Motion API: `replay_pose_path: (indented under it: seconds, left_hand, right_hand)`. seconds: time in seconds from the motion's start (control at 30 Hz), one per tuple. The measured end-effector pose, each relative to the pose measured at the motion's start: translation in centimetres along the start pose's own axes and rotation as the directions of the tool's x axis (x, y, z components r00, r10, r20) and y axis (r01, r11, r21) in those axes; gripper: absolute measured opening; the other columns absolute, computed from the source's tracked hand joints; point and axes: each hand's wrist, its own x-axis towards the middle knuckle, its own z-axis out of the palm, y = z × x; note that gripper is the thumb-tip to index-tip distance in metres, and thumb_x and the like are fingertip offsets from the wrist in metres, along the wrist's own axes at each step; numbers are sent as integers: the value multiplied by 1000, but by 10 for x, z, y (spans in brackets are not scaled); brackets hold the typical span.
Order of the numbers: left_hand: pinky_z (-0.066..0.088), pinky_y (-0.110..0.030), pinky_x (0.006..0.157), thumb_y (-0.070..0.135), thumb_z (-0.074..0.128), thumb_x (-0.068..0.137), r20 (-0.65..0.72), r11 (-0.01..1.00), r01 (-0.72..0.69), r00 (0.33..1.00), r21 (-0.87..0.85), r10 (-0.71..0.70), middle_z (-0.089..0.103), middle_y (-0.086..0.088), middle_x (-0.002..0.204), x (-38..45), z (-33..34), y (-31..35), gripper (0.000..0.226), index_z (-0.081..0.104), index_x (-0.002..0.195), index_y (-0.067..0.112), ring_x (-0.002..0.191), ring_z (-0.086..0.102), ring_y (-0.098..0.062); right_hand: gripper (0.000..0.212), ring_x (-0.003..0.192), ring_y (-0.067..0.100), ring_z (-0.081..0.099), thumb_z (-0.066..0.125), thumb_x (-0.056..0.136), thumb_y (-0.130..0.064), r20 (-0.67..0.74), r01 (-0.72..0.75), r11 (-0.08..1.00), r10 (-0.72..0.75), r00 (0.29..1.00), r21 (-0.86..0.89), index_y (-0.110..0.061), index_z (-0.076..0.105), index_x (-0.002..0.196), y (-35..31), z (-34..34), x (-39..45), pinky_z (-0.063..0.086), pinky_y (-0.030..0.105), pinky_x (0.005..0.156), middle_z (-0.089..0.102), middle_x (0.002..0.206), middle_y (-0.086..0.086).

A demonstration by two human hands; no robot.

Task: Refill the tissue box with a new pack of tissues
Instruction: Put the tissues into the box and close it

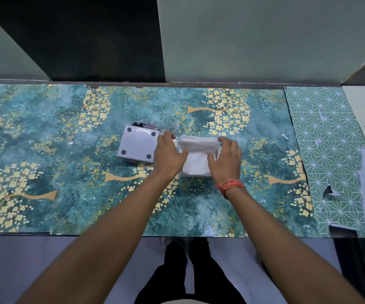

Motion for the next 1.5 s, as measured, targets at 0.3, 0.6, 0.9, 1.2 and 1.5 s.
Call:
replay_pose_path:
  seconds: [0.3,0.6,0.9,1.2,1.5]
  left_hand:
    - [47,-41,94,15,61,89,172,958,-213,969,195,180,46,-13,126,0,8,-7,37,60,126,18,108,55,-33]
    - [50,-39,91,17,64,83,428,964,-186,900,192,88,51,-16,128,19,3,-5,45,57,128,14,104,63,-37]
    - [43,-33,75,34,66,85,527,925,-224,849,306,31,43,-25,133,18,5,-18,89,12,155,34,102,60,-40]
    - [51,-34,79,29,73,82,535,960,-192,843,206,54,46,-22,141,17,-10,-10,85,26,153,31,101,65,-36]
    - [50,-40,93,18,58,93,-293,960,265,915,-85,-279,59,-13,129,34,-79,-65,31,65,123,15,114,58,-33]
  right_hand:
    - [44,117,36,42,53,85,-2,353,350,888,-238,905,-299,-14,52,128,-24,5,12,51,43,83,42,128,16]
    - [33,125,41,39,42,96,-10,523,376,799,-91,848,-470,-14,53,127,-48,5,28,49,47,85,35,137,17]
    - [60,133,48,29,53,92,-15,603,412,785,-61,795,-463,-22,29,146,-42,6,24,49,52,90,20,150,19]
    - [58,131,46,35,54,92,-13,603,454,747,-89,793,-486,-21,33,145,-44,3,21,50,49,86,27,146,20]
    - [16,93,25,63,62,86,-4,350,104,984,-148,925,141,-5,69,101,-120,31,10,53,37,88,69,101,9]
